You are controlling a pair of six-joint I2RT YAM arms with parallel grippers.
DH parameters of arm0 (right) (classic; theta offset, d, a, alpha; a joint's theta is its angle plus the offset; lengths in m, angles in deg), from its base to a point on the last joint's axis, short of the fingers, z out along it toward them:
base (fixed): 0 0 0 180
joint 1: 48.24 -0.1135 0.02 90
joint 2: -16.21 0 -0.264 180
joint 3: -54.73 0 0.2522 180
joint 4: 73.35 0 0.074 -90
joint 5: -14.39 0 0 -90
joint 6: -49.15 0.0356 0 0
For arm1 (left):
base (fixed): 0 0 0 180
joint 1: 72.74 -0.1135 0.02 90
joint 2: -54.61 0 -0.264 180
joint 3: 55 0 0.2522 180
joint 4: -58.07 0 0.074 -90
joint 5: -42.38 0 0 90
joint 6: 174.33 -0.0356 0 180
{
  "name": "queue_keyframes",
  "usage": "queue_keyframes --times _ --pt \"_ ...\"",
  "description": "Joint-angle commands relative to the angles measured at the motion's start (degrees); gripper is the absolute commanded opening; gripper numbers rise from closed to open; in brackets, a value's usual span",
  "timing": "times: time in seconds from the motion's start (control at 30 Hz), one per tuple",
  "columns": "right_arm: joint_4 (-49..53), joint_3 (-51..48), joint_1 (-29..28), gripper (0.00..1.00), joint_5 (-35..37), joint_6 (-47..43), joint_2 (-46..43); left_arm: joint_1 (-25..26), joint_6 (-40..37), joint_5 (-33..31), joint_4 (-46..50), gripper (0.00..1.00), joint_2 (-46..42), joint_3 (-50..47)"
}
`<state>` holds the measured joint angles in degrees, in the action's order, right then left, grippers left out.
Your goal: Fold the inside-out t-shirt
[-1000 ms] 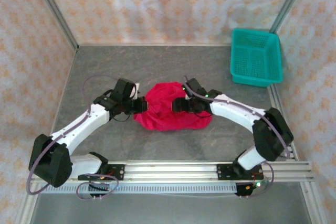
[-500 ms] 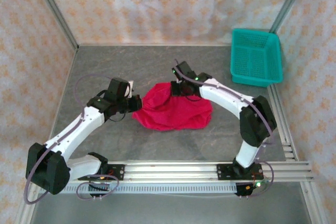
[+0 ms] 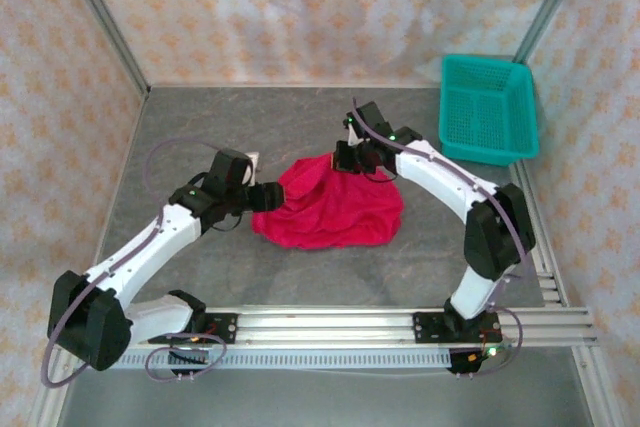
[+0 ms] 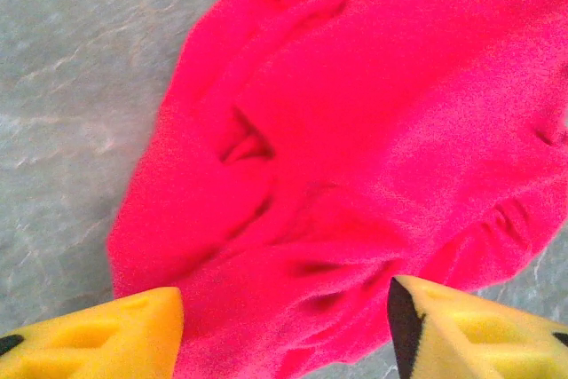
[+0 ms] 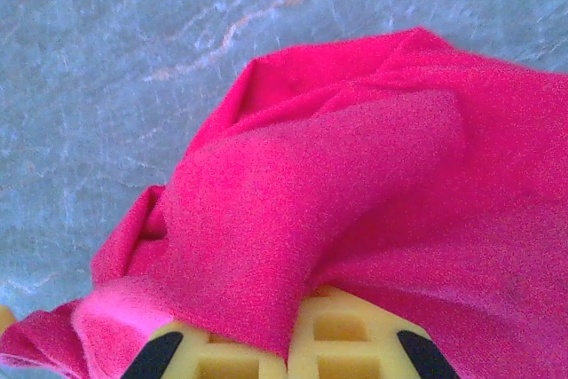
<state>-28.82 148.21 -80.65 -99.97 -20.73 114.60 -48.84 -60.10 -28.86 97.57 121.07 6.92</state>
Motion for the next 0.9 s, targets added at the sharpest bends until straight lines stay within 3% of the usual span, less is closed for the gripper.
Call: queue_keyframes --times 0.0,0.17,0.47,0.57,0.7,0.87 --pt "-1.56 -1.79 0.44 0.0 -2.7 1.2 0.89 4.24 -5.25 -2.61 -5.65 0.66 -1.36 1.54" --pt "-2.22 -2.55 0.77 0.0 -2.66 1.81 0.21 9.18 -11.83 -3.29 -11.43 0.68 3.66 0.47" --pt "-2.64 -4.03 0.94 0.0 -3.91 2.2 -0.65 9.63 -20.57 -15.11 -12.49 0.67 13.06 5.0" --pt "-2.89 -4.35 0.93 0.0 -4.86 2.51 -0.99 9.67 -22.16 -17.58 -12.49 0.63 17.83 8.03" --pt "-3.51 -5.86 0.94 0.0 -5.4 2.65 -2.42 9.61 -23.53 -20.73 -10.83 0.49 22.76 12.23" --pt "-3.6 -7.5 1.77 0.0 -4.92 2.9 -3.97 9.16 -25.63 -19.87 -9.83 0.45 25.04 13.92"
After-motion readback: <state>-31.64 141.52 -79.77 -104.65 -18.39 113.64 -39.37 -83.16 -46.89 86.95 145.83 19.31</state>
